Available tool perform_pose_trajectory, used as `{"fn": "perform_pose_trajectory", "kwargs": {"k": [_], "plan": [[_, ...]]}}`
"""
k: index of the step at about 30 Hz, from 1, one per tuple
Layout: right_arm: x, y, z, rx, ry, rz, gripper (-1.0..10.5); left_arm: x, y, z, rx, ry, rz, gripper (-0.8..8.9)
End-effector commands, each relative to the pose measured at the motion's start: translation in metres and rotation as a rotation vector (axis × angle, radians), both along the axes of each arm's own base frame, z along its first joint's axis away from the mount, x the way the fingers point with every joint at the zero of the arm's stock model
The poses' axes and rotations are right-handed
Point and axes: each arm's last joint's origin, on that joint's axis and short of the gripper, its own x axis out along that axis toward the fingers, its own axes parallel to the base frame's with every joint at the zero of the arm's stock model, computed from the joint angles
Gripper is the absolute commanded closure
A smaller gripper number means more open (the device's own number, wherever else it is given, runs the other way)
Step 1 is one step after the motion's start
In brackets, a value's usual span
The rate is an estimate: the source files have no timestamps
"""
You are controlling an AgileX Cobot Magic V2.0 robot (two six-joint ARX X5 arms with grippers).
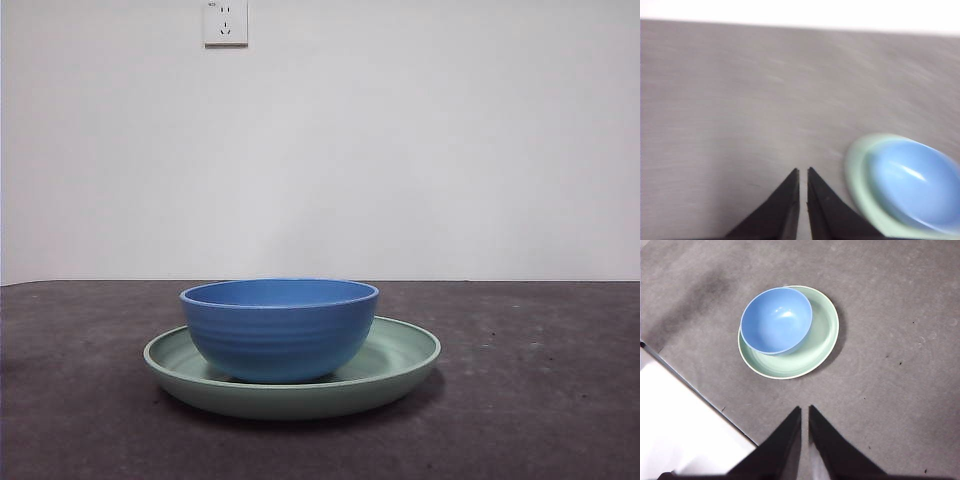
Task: Pick up the blue bowl, put it on the green plate, put it on desk
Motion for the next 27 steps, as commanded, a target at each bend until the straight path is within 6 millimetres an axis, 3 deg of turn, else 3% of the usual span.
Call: {"fn": "perform_pose_trajectory", "kwargs": {"k": [1, 7, 13, 19, 27], "plan": [[0.000, 0.001, 0.004, 0.006, -0.022, 0.009, 9.3, -0.002, 0.007, -0.020, 0.043, -0.059, 0.074, 7.87], [0.000, 0.001, 0.004, 0.006, -0.022, 0.009, 9.3, -0.004, 0.013, -0.067, 0.047, -0.104, 0.145, 7.87], [0.000, 0.001, 0.004, 0.006, -0.021, 0.009, 9.3, -0.004, 0.015, -0.098, 0.055, -0.104, 0.180, 7.87], [0.000, 0.001, 0.004, 0.006, -0.022, 0.009, 9.3, -0.003, 0.015, -0.116, 0.062, -0.078, 0.194, 7.87], [0.000, 0.001, 0.004, 0.006, -0.021, 0.009, 9.3, 0.001, 0.014, -0.117, 0.044, -0.160, 0.191, 7.87]]}}
